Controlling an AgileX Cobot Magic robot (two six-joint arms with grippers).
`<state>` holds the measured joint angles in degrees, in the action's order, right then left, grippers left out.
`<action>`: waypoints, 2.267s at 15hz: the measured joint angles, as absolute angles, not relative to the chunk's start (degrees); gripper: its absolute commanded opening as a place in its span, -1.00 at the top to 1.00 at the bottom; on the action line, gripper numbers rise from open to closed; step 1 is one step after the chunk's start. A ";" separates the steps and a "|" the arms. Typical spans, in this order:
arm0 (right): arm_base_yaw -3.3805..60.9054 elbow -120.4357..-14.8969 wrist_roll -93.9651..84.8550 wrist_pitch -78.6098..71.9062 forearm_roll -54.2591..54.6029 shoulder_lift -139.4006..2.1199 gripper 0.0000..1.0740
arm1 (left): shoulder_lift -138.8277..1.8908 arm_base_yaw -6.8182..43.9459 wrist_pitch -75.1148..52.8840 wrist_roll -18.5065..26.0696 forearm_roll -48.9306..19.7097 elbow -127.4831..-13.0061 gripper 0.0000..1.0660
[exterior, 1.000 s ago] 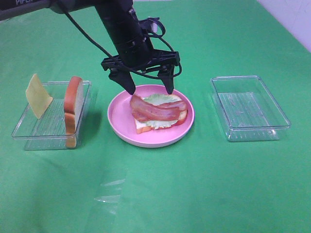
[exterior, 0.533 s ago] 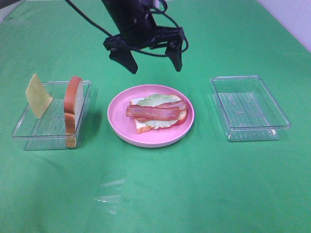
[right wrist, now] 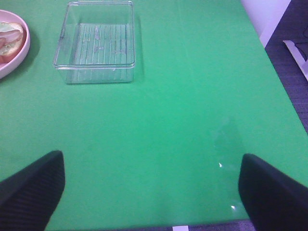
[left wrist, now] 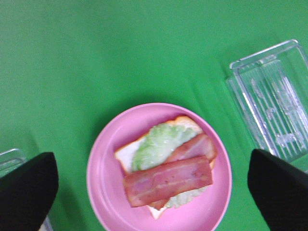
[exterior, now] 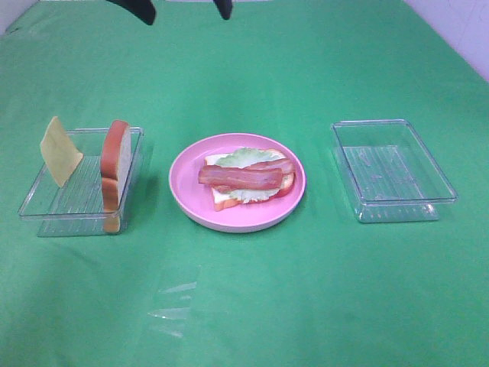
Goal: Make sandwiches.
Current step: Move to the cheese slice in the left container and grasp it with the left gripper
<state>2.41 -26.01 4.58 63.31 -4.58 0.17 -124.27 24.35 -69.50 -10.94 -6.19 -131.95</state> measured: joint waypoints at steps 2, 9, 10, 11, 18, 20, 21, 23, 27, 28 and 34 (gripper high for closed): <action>2.41 -26.01 4.58 63.31 -4.58 0.17 -0.77 | -119.92 20.51 -69.44 -10.94 -5.79 -123.24 -0.89; 2.41 -26.01 4.58 63.31 -4.58 0.17 -0.77 | -114.65 8.19 -69.84 -9.34 -4.01 -105.02 -0.89; 2.41 -26.01 4.58 63.31 -4.58 0.17 -0.77 | -114.65 7.33 -69.84 -9.05 -4.01 -104.62 -0.89; 2.41 -26.01 4.58 63.31 -4.58 0.17 -0.77 | -114.65 6.42 -69.84 -8.94 -3.55 -104.62 -0.89; 2.41 -26.01 4.58 63.31 -4.58 0.17 -0.77 | -115.62 0.29 -69.84 -7.96 -3.04 -104.62 -0.89; 2.41 -26.01 4.58 63.31 -4.58 0.17 -0.77 | -117.34 0.29 -69.84 -7.33 -5.10 -104.62 -0.89; 2.41 -26.01 4.58 63.31 -4.58 0.17 -0.77 | -118.72 0.29 -69.90 -6.59 -6.42 -104.62 -0.89; 2.41 -26.01 4.58 63.31 -4.58 0.17 -0.77 | -121.70 0.29 -69.90 -5.84 -7.22 -104.62 -0.89; 2.41 -26.01 4.58 63.31 -4.58 0.17 -0.77 | -125.31 0.29 -69.79 -5.84 -7.05 -104.62 -0.89; 2.41 -26.01 4.58 63.31 -4.58 0.17 -0.77 | -126.05 0.29 -69.10 -5.84 -6.82 -104.62 -0.89; 2.41 -26.01 4.58 63.31 -4.58 0.17 -0.77 | -127.77 0.29 -63.66 -6.42 -6.70 -104.62 -0.88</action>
<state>2.41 -26.01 4.58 63.31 -4.58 0.17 -127.77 0.29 -63.66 -6.42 -6.70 -104.62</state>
